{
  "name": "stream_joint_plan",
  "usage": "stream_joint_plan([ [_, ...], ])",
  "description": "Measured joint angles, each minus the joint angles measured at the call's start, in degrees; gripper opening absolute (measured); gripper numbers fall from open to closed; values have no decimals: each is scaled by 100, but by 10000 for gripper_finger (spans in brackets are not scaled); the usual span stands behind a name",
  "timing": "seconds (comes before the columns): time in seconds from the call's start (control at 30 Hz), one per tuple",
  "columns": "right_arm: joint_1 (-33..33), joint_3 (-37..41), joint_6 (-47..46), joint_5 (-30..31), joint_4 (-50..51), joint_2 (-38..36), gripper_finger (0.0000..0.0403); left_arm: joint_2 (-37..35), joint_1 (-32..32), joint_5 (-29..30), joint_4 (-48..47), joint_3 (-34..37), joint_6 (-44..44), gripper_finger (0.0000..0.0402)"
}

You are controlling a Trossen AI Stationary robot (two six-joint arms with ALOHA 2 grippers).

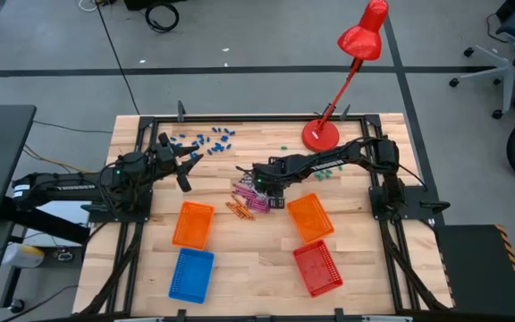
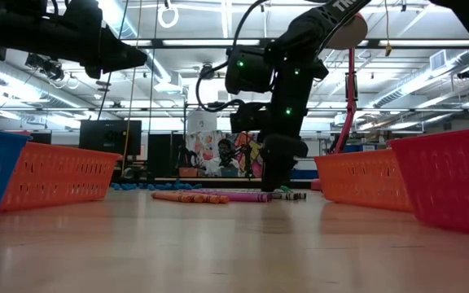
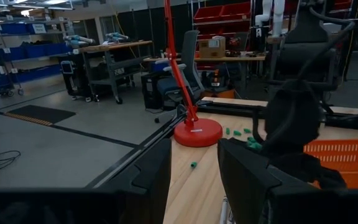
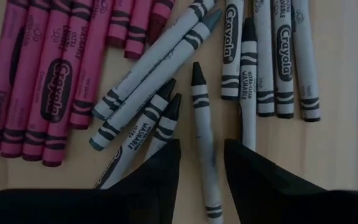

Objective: Sort crayons
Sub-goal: Put the black crayon into the right orange bin

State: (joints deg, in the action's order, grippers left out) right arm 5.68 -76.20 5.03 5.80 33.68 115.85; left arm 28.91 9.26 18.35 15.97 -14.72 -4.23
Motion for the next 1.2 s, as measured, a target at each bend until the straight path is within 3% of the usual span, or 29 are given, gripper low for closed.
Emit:
stream_joint_plan([
  [0.23,250,0,-331,-643,36,4,61,1,0,2,0,0,0,142],
  [0.43,277,0,-332,-595,65,4,16,2,1,2,0,0,0,142],
  [0.97,258,-737,-350,-242,1112,53,32,0,1,0,0,0,0,142],
  [1.2,160,-1154,-928,-259,1914,44,32,1,0,0,0,0,0,142],
])
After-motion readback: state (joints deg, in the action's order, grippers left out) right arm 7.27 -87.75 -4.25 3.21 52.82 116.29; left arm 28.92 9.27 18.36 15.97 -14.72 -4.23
